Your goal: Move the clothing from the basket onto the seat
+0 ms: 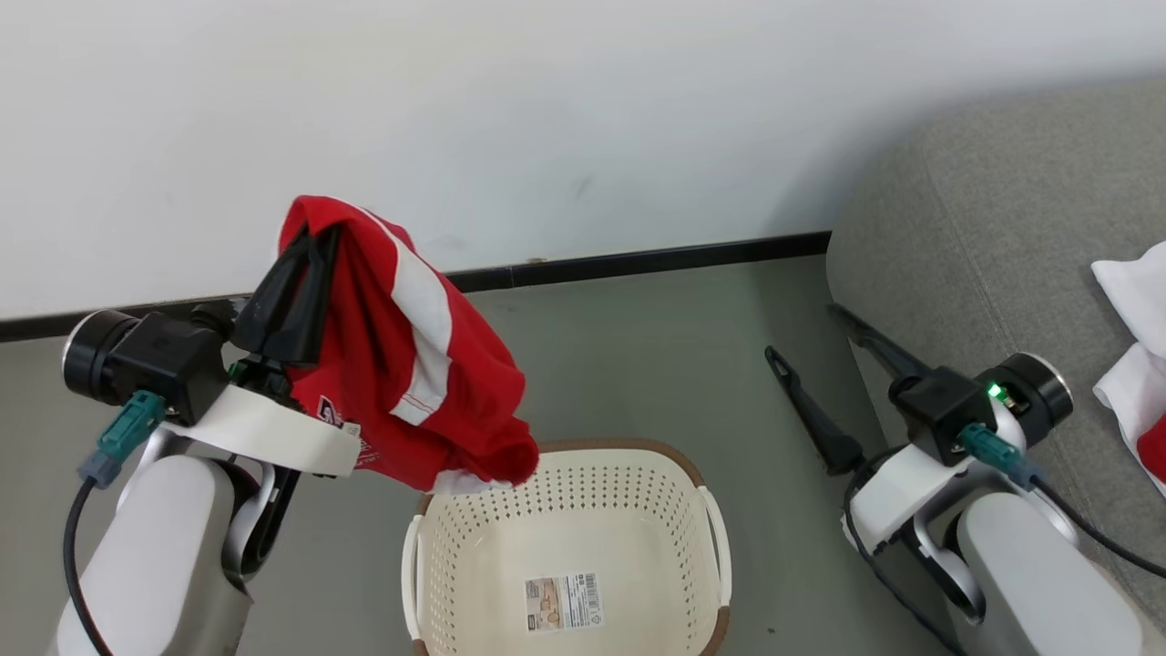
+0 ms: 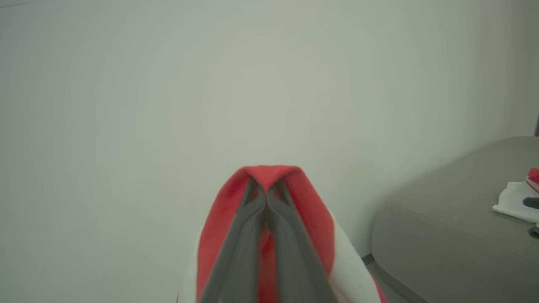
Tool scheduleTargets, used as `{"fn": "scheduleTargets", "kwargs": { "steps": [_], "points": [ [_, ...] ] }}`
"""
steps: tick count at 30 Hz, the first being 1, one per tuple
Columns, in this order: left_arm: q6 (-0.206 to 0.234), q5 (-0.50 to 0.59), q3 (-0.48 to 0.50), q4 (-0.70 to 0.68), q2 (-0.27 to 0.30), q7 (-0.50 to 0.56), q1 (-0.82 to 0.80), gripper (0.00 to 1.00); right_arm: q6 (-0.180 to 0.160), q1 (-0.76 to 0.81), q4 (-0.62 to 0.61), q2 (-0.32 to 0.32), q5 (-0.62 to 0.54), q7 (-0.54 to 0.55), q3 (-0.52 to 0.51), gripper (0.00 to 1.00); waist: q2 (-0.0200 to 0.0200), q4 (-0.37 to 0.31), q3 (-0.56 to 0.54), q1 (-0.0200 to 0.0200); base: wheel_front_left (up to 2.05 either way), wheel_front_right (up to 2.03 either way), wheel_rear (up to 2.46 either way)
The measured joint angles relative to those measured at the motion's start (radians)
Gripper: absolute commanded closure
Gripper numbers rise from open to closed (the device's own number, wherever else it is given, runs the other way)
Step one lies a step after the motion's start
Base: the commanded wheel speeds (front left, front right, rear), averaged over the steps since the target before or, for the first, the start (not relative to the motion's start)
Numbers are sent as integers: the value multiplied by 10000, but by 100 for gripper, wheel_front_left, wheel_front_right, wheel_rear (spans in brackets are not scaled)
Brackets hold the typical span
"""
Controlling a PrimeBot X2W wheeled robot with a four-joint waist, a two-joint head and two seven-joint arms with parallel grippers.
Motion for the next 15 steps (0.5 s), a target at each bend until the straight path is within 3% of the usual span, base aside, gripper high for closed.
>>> {"fn": "scheduleTargets", "kwargs": {
  "steps": [15],
  "points": [
    [-251, -290, -941, -652, -407, 746, -34, 100, 0, -291, 244, -380, 786, 102, 3473, 0, 0, 471, -1210, 0, 0, 0, 0]
  ]
}}
